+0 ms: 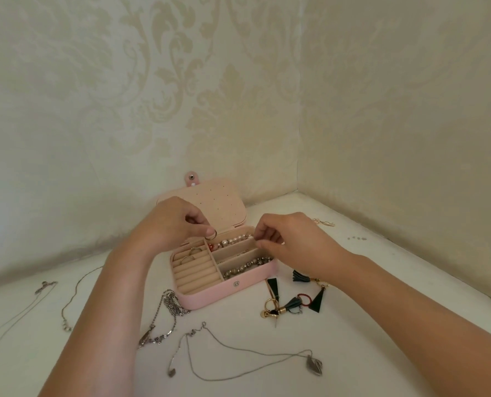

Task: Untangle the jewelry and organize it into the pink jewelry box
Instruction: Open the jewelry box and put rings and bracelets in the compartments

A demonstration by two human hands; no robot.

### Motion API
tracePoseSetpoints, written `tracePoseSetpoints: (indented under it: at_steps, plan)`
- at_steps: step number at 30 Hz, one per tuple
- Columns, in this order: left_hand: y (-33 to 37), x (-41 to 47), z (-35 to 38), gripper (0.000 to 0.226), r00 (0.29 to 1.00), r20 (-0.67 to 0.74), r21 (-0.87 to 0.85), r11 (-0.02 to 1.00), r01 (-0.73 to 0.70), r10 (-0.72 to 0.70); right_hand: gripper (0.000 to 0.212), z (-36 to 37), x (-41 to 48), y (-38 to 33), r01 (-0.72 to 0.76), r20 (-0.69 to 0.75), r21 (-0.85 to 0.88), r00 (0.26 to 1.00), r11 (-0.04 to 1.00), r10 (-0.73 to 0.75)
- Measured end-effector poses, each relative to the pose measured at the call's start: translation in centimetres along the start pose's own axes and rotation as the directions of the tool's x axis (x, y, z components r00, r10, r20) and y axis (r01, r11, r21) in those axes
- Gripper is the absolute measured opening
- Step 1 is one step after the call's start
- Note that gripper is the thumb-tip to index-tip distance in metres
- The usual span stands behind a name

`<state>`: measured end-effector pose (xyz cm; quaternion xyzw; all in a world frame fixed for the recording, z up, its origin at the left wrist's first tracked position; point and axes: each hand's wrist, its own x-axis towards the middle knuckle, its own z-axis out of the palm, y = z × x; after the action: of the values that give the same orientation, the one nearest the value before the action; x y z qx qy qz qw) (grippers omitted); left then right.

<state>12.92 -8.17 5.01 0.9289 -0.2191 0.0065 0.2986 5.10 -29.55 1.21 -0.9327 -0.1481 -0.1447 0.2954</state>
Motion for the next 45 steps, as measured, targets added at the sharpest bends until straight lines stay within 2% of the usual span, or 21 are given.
tracePoseSetpoints:
  at_steps: [5, 9, 15, 20, 31, 45]
  plan:
    - [-0.28, -0.42, -0.58, 0.006, 0.992, 0.119, 0.065, 0.997, 0.039, -0.047, 0.012, 0.49, 0.13, 0.07, 0.0, 0.023, -0.053, 1.0, 0.999, 0.001]
    - [-0.77, -0.72, -1.06, 0.006, 0.972, 0.211, 0.126, 0.989, 0.077, -0.103, 0.017, 0.5, 0.1, 0.25, -0.023, 0.023, -0.163, 0.999, 0.986, 0.027]
    - [-0.38, -0.9, -0.96, 0.01, 0.952, 0.288, 0.073, 0.993, 0.088, -0.105, 0.017, 0.36, 0.16, 0.4, -0.042, 0.056, -0.164, 0.997, 0.986, 0.052]
    - [-0.57, -1.01, -0.83, 0.01, 0.925, 0.358, 0.101, 0.99, 0.095, -0.125, 0.016, 0.32, 0.1, 0.45, -0.033, 0.057, -0.17, 0.997, 0.985, 0.043]
    - [-0.87, -0.5, -0.59, 0.007, 0.955, 0.29, 0.093, 0.995, 0.041, -0.066, 0.015, 0.41, 0.13, 0.66, -0.03, 0.062, -0.163, 0.997, 0.986, 0.041]
    - [-0.45, -0.94, -0.52, 0.007, 0.951, 0.281, 0.125, 0.988, 0.093, -0.125, 0.015, 0.47, 0.17, 0.57, -0.029, 0.068, -0.172, 0.997, 0.985, 0.042]
